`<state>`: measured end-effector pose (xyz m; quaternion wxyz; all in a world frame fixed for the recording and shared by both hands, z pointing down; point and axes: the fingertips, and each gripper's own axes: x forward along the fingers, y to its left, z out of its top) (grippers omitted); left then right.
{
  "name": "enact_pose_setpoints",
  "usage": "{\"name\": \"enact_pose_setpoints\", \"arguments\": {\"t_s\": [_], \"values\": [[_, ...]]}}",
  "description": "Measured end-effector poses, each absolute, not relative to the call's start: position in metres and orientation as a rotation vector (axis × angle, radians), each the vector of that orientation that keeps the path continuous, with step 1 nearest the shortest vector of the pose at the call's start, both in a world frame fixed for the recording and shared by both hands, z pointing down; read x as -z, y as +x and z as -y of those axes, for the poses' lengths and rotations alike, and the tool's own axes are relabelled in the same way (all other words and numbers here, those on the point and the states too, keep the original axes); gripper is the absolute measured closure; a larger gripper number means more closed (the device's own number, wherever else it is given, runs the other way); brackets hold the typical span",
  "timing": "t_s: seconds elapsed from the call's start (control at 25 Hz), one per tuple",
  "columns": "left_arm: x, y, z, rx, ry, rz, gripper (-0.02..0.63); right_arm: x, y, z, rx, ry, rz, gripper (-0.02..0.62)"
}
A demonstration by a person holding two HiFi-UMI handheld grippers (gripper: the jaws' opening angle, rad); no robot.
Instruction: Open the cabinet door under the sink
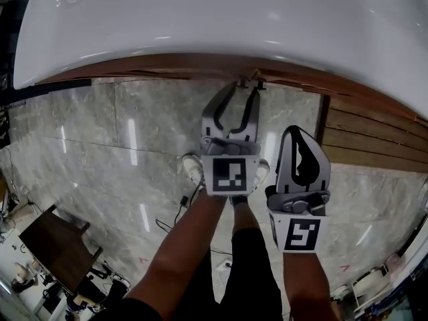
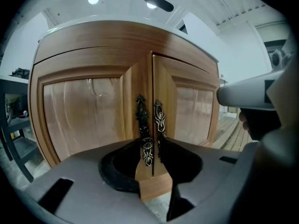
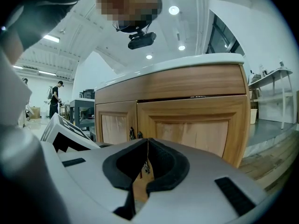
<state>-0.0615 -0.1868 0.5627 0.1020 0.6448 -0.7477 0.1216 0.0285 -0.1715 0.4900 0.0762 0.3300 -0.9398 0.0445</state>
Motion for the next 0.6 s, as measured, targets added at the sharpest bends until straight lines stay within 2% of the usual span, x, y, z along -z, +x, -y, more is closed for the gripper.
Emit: {"name": "enact_pose_setpoints", "arguments": {"t_s": [0.6], "values": [[-0.5641,-0.0690,0.1922,-0.371,1.877,2.234,0.482,-0.4969,0.0279,0.1724,-0.141,0.970,2.810,0.571]]}}
